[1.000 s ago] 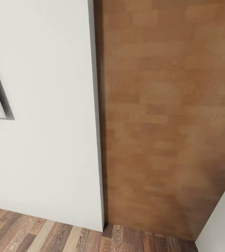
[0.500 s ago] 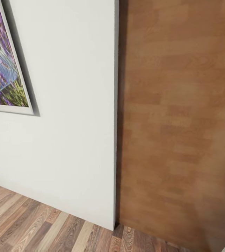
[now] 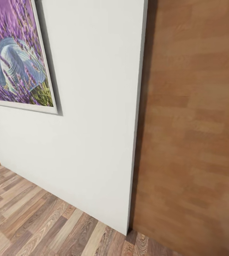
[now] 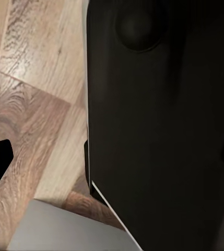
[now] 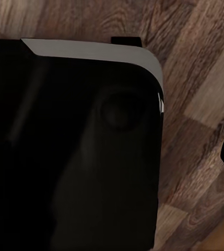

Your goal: In the bedroom, move the book from the bed onto either nightstand, and place the two sandals side by side next to the bed.

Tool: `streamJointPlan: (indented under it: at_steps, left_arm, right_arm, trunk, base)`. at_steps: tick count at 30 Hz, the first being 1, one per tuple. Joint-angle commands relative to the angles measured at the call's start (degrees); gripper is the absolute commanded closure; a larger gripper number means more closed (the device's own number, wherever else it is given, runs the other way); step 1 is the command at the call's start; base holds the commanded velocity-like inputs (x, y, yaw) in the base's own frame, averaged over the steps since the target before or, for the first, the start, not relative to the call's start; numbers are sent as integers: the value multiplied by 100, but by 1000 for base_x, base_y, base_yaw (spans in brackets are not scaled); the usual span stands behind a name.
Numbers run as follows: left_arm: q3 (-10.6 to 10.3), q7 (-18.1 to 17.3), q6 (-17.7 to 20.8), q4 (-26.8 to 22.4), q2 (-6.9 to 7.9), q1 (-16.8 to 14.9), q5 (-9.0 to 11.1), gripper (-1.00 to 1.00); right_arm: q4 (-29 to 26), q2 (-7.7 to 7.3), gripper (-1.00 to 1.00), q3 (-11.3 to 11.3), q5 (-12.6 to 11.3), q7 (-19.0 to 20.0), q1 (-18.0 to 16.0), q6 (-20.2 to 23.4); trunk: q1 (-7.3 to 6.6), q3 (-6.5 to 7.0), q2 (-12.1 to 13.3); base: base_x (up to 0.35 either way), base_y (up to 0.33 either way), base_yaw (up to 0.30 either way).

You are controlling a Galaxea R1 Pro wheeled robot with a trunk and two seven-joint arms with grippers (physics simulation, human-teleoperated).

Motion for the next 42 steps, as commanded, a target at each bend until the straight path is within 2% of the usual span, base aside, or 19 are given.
streamJointPlan:
  at_steps: [1,4,8,13,18,20,21,22,23,24,27,30,33,34,37,38,39,40,42]
  left_arm:
    - [4,-1,-48,-2,0,0,6,-100]
    - [6,-21,-115,-10,2,-6,7,-100]
    - [167,-58,-206,-237,7,-75,121,-100]
    - [451,-65,-172,-695,10,-124,421,-100]
    - [740,-67,-23,-1278,26,-138,859,-100]
    - [936,-72,282,-1968,45,-129,1216,-100]
    - [987,-72,416,-2206,50,-121,1305,-100]
    - [987,-72,416,-2206,50,-121,1305,-100]
    - [1115,-73,727,-2757,57,-89,1496,-100]
    - [1115,-73,727,-2757,57,-89,1496,-100]
    - [1358,-60,1228,-3660,49,-5,1772,-100]
    - [1575,79,1712,-4604,-5,110,1941,-100]
    - [1700,532,2092,-5651,-200,271,2047,-100]
    - [1751,975,2276,-6419,-408,399,2091,-100]
    - [1788,1588,2461,-7449,-653,592,2234,-100]
    - [1796,1861,2555,-7908,-745,679,2476,-100]
    - [1795,1964,2599,-8073,-774,711,2646,-100]
    - [1790,2116,2658,-8311,-812,752,3023,-100]
    - [1782,2215,2682,-8472,-836,779,3350,-100]
  right_arm:
    - [-10,0,-100,3,2,-3,-3,6]
    - [-48,0,-100,3,4,0,-15,10]
    - [-246,41,-100,3,8,-8,-145,24]
    - [-498,74,-100,3,6,-20,-385,36]
    - [-689,93,-100,14,28,-21,-711,49]
    - [-786,131,-100,74,141,-21,-1048,241]
    - [-801,156,-100,114,213,-21,-1146,343]
    - [-801,156,-100,114,213,-21,-1146,343]
    - [-822,234,-100,216,409,-18,-1356,602]
    - [-822,234,-100,216,409,-18,-1356,602]
    - [-843,389,-100,367,745,-15,-1652,1058]
    - [-934,588,-100,459,1021,-17,-1885,1435]
    - [-1205,760,-100,510,1197,-16,-2088,1687]
    - [-1484,835,-100,533,1267,-9,-2211,1899]
    - [-2030,931,-100,570,1324,13,-2381,2427]
    - [-2460,1000,-100,638,1345,46,-2461,2863]
    - [-2689,1000,-100,697,1353,87,-2489,3074]
    - [-3164,1000,-100,867,1360,243,-2527,3436]
    - [-3606,1000,-100,1083,1358,477,-2554,3698]
  trunk:
    - [0,-4,-2]
    - [0,-4,-2]
    - [0,-4,-2]
    - [0,-4,-2]
    - [0,-4,-2]
    - [0,-4,-2]
    - [0,-4,-2]
    - [0,-4,-2]
    - [0,-4,-2]
    - [0,-4,-2]
    - [0,-4,-2]
    - [0,-4,-2]
    - [0,-4,-2]
    - [0,-4,-2]
    - [0,-4,-2]
    - [0,-4,-2]
    - [0,-4,-2]
    - [0,-4,-2]
    - [0,-4,-2]
  base:
    - [0,0,286]
    - [0,0,286]
    - [0,0,287]
    - [0,0,288]
    - [0,0,288]
    - [0,0,288]
    - [0,0,288]
    - [0,0,288]
    - [0,0,288]
    - [0,0,288]
    - [0,0,289]
    - [0,0,291]
    - [0,0,292]
    - [0,0,292]
    - [0,0,292]
    - [0,0,293]
    - [0,0,293]
    - [0,0,293]
    - [0,0,293]
